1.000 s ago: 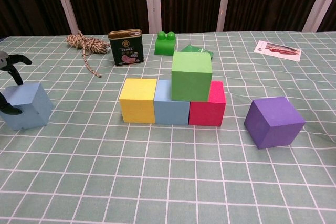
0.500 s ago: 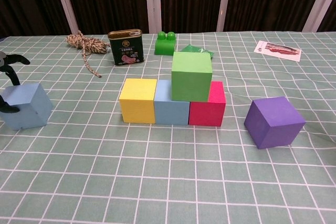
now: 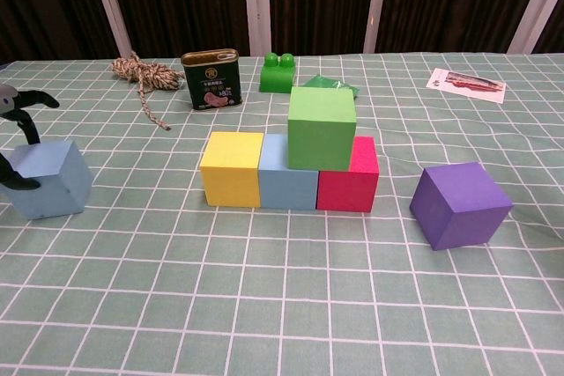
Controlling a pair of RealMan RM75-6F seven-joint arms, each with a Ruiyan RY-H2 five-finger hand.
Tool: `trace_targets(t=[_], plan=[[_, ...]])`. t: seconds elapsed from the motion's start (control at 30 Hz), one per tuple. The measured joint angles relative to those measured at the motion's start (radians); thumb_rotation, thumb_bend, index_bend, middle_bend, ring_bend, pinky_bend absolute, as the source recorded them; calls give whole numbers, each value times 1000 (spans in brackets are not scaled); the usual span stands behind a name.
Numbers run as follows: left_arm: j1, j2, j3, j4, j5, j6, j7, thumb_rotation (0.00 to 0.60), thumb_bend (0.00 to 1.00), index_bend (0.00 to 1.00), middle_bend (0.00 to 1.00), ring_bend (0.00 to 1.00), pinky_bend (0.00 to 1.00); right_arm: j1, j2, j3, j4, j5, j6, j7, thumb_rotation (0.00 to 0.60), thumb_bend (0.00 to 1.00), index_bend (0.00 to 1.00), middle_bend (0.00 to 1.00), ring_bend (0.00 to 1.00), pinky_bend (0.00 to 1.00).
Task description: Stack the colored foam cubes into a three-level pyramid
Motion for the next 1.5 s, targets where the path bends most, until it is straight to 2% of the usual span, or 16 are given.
trace_targets(t=[0.33, 0.63, 0.87, 1.07, 1.5], plan=[[-39, 95, -2, -131, 75, -19, 32, 600, 310, 81, 348, 43, 64, -4, 1, 11, -3, 5, -2, 7, 600, 239, 0, 0, 0, 0], [-152, 190, -70, -233, 31, -83, 109, 600, 310, 81, 348, 43, 64, -7, 3, 17, -3, 7, -15, 18, 600, 240, 0, 0, 0, 0], [-253, 191, -131, -254, -106, -129, 122, 600, 309, 82, 348, 43, 65, -9, 6, 23, -4, 9, -21, 32, 600, 239, 0, 0, 0, 0], [-345, 151, -156, -224, -205, -153, 126, 600, 310, 86, 348, 43, 64, -12, 15, 35, -2, 18, -26, 61, 600, 238, 0, 0, 0, 0], [-493, 73, -180, -192, -385, -79, 189, 600, 309, 86, 346, 43, 65, -12, 25, 44, 1, 29, -59, 97, 600, 239, 0, 0, 0, 0]])
